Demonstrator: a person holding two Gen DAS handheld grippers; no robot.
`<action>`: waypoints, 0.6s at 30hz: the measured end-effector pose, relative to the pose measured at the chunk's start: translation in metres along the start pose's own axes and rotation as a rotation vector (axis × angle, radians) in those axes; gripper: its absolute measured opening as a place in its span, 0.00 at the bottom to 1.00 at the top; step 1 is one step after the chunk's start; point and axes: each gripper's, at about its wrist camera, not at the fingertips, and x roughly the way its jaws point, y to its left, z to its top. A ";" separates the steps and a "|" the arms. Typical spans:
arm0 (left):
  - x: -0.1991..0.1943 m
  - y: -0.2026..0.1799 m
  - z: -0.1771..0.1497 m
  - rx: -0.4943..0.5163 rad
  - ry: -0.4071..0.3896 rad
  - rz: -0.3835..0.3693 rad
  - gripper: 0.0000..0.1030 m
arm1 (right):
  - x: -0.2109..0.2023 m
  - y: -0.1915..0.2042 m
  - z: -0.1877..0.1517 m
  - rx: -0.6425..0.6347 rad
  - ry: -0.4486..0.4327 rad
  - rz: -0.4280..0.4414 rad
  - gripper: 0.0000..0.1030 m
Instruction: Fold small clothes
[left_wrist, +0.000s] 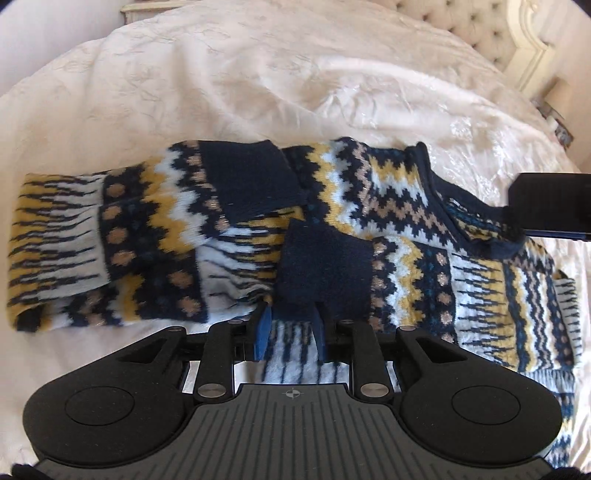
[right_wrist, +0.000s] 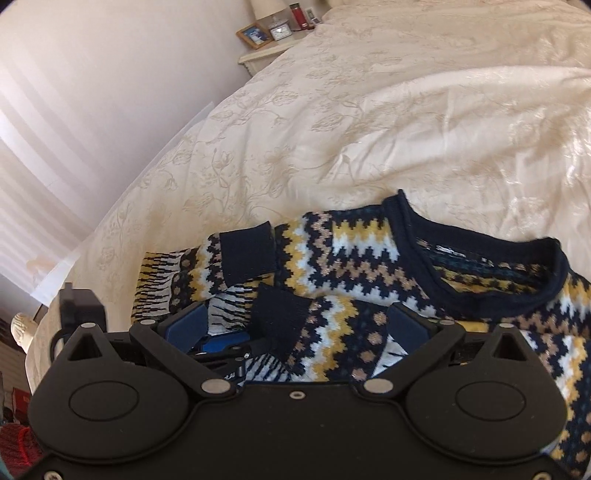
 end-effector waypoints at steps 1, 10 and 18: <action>-0.007 0.006 -0.004 -0.019 -0.007 0.014 0.23 | 0.008 0.006 0.003 -0.025 0.006 0.001 0.99; -0.055 0.076 -0.031 -0.150 -0.012 0.151 0.23 | 0.082 0.040 0.033 -0.141 0.062 0.025 0.61; -0.062 0.106 -0.041 -0.223 -0.003 0.202 0.23 | 0.135 0.034 0.052 -0.085 0.124 0.020 0.62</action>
